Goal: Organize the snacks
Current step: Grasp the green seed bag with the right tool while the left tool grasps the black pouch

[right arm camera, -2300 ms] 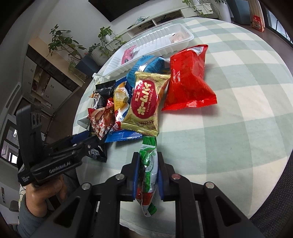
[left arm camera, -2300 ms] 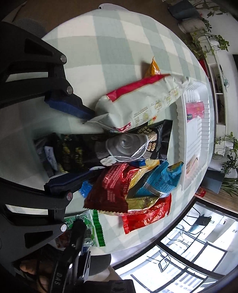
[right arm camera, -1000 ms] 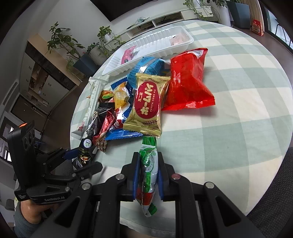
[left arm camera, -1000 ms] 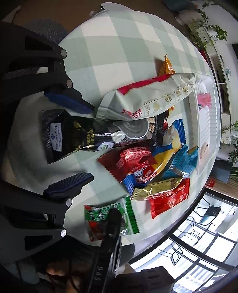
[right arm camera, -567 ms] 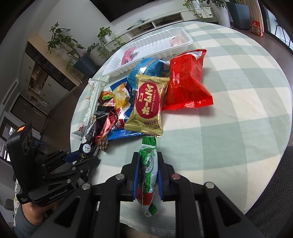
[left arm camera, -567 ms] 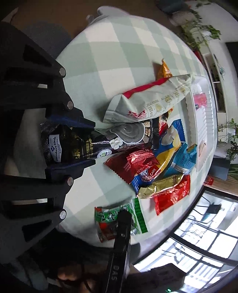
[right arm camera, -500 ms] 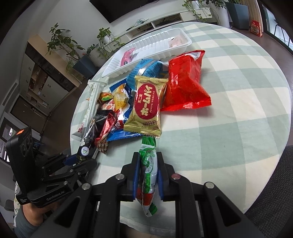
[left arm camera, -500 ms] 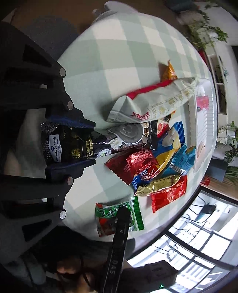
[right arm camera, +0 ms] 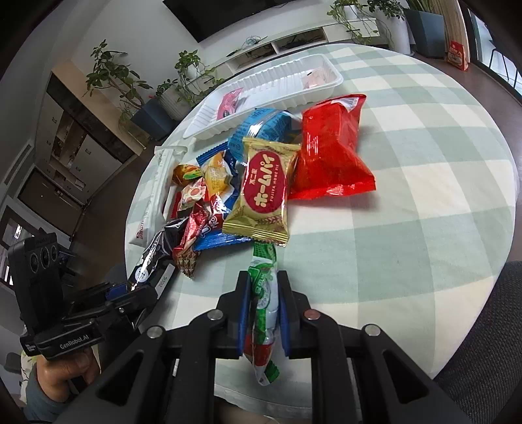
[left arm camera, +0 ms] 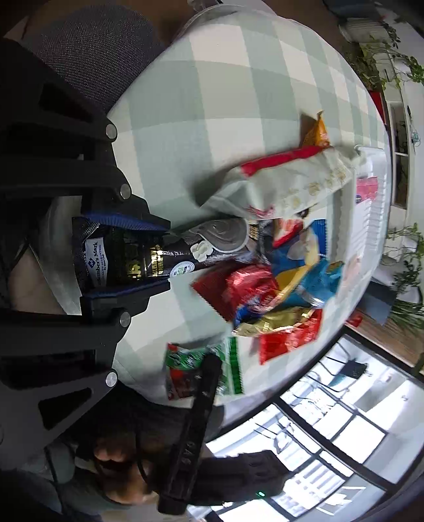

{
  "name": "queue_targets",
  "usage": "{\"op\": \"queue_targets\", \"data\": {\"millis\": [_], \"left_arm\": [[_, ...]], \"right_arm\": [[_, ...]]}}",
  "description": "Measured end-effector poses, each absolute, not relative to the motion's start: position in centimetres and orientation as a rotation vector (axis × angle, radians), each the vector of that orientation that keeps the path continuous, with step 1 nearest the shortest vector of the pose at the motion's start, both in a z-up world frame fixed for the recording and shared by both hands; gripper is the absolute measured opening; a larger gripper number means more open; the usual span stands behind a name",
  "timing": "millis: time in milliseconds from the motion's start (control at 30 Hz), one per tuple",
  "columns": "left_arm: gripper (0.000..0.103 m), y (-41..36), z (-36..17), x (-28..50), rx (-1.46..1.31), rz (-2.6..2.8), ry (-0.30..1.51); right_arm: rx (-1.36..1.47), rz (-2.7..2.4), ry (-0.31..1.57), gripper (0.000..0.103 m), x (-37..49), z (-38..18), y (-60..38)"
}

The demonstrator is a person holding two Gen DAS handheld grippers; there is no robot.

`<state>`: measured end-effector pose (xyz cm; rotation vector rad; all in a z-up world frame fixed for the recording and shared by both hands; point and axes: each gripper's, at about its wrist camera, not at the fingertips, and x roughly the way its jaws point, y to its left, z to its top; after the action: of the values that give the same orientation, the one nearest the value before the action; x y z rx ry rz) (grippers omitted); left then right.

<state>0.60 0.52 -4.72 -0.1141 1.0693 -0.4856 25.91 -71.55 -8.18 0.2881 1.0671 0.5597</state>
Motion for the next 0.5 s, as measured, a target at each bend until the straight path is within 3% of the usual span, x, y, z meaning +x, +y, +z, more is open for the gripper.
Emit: {"op": "queue_targets", "data": {"millis": [300, 500], "left_arm": [[0.03, -2.3, -4.9, 1.8, 0.097, -0.422, 1.103], [0.022, -2.4, -5.0, 2.0, 0.134, -0.451, 1.086]], "right_arm": [[0.285, 0.569, 1.072, 0.018, 25.8, -8.4, -71.3], [0.29, 0.572, 1.066, 0.018, 25.7, -8.4, -71.2]]}}
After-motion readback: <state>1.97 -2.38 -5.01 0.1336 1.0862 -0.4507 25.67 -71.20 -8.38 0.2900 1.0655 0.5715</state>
